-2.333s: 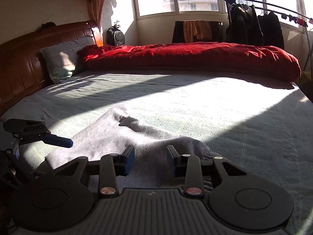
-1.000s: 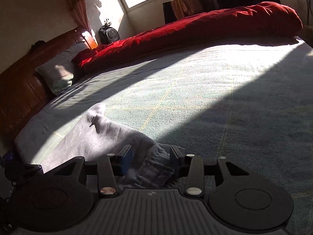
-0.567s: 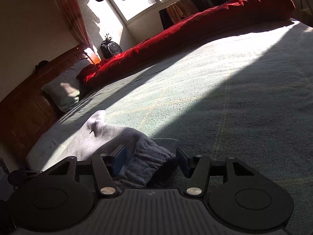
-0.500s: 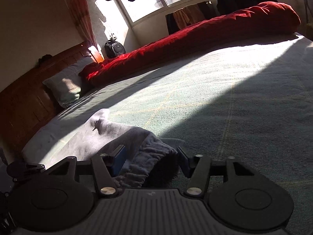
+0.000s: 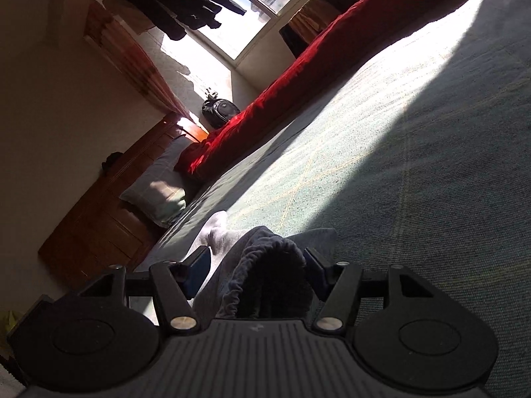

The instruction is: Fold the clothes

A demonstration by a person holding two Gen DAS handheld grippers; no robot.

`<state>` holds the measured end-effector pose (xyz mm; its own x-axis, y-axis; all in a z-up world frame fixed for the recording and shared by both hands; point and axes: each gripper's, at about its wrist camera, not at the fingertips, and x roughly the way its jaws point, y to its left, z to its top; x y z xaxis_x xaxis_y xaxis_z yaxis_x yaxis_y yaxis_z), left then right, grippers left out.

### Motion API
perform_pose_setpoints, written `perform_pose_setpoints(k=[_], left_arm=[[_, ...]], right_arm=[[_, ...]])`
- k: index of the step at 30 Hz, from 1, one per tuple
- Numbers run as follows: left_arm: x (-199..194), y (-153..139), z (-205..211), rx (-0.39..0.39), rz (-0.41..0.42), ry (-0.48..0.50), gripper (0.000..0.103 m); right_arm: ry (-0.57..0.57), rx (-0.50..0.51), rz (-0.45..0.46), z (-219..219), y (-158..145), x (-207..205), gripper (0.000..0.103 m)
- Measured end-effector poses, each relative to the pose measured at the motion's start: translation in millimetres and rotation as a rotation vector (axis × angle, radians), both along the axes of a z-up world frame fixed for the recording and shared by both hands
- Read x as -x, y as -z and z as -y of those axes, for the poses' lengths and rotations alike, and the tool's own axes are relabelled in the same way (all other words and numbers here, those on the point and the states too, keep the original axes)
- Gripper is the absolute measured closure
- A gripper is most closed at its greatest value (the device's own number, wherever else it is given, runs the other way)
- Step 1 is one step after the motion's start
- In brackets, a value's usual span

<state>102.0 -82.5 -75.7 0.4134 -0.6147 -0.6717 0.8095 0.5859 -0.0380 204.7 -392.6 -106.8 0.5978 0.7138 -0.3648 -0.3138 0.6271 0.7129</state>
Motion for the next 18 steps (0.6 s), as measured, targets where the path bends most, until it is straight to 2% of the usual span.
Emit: perform_pose_setpoints(k=[3,7,12,15,18], left_arm=[[0,0,0,0.003,0.003,-0.003,0.02],[2,-4,-2,0.013,0.033,-0.02,0.02],[3,-16,-3,0.01,0.092,-0.019,0.02],[6,-9,1,-0.014,0.078,-0.008,0.02],[11,0,0,-0.03,0.074,-0.01,0.02]], right_arm=[[0.002,-0.003,-0.029,0,8,-2,0.054],[0.021,0.008,0.012,-5,-5,-1,0.066],[0.007,0.041,0.033,-11,-20,-14,0.067],[0.046,0.101,-0.043,-11,-12,-14,0.054],[0.079,0.096,-0.009,-7,-14,4,0.057]])
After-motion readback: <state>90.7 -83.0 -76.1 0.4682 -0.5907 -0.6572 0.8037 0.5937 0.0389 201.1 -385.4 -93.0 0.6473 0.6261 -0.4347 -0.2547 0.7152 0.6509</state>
